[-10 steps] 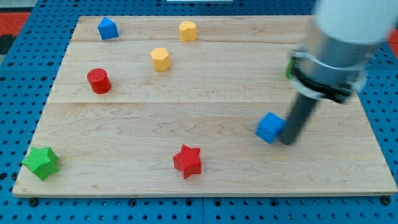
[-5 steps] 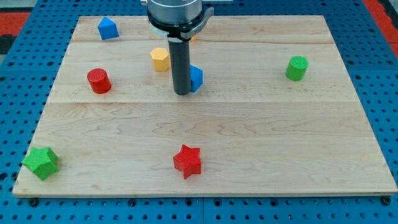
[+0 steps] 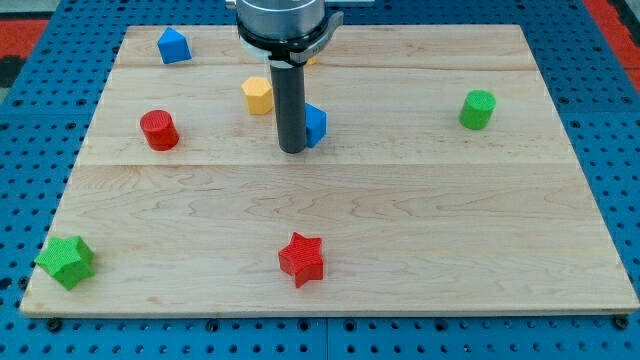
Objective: Slide the blue cube to the bottom right of the hexagon
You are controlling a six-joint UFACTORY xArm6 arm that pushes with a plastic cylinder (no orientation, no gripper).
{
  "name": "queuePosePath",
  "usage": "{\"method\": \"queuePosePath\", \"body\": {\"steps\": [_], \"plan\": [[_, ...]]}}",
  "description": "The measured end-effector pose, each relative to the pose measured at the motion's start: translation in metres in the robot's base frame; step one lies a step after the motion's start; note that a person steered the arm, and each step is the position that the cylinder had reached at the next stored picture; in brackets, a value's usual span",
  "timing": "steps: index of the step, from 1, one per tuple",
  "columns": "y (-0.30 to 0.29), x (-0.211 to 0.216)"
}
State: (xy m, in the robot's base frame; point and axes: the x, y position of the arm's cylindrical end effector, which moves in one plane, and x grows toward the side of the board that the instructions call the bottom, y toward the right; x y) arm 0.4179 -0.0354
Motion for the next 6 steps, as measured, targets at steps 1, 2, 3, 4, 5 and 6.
{"method": "queuePosePath", "body": {"steps": [1,2,3,4,5,6], "plan": [[0.000,0.001],[0.000,0.003],[0.000,0.007],[0.000,0.010],[0.000,0.019],[0.047,0.024]]}}
